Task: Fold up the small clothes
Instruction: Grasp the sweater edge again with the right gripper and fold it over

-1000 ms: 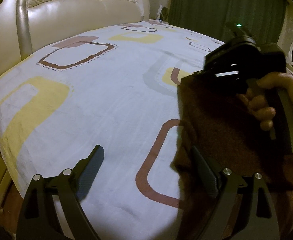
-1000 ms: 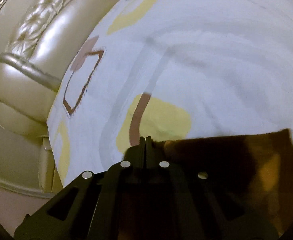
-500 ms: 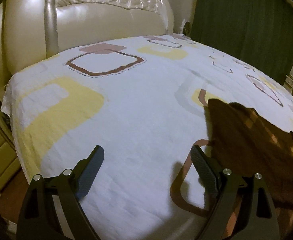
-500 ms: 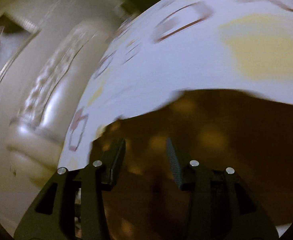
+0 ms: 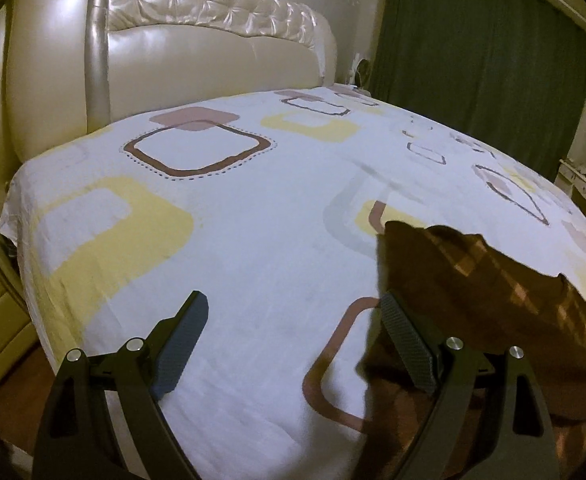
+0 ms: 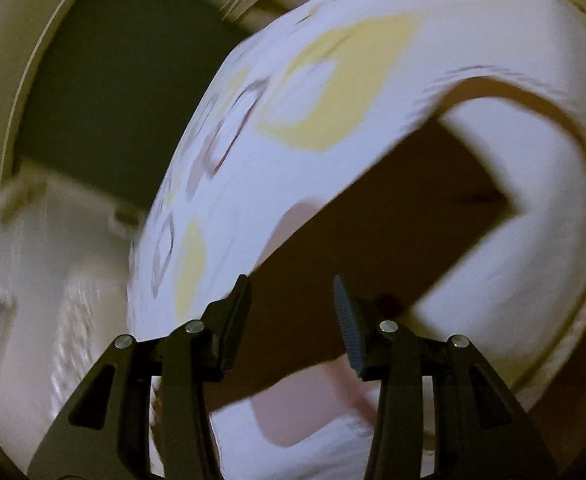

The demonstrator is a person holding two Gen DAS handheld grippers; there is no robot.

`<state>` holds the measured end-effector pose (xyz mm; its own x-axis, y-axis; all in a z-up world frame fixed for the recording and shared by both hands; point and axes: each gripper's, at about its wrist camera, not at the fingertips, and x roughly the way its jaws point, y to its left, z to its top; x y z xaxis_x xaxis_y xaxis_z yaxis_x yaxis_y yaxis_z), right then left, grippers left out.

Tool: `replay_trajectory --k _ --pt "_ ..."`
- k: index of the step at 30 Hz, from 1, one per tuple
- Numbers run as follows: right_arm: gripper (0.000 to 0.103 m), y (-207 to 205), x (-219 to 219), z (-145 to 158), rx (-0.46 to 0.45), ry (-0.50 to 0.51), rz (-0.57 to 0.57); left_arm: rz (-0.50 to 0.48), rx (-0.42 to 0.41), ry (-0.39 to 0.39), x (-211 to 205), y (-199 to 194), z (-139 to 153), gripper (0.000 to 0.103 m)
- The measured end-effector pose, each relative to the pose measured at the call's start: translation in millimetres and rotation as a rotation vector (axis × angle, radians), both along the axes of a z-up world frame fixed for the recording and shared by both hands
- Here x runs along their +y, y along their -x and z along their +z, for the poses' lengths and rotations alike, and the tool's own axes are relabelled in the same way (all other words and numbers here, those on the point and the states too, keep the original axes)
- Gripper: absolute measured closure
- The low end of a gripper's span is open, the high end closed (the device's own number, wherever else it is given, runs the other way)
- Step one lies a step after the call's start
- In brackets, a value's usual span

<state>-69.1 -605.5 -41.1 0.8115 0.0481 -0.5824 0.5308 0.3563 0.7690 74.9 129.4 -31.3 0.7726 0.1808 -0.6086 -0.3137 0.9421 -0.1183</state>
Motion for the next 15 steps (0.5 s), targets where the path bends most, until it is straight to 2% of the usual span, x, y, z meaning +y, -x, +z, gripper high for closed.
replay_trajectory --k 6,12,15 --pt "0.061 38.8 -36.7 -31.6 -0.012 -0.1 -0.183 -0.009 0.033 0.019 -10.2 1.6 2.6 0.016" --pt "0.061 50.3 -51.9 -48.7 -0.044 -0.13 -0.238 -0.045 0.041 0.01 -28.1 2.9 6.5 0.016" --pt "0.062 58.4 -52.1 -46.8 -0.044 -0.12 -0.28 -0.06 0.045 0.006 -36.5 4.2 7.9 0.016"
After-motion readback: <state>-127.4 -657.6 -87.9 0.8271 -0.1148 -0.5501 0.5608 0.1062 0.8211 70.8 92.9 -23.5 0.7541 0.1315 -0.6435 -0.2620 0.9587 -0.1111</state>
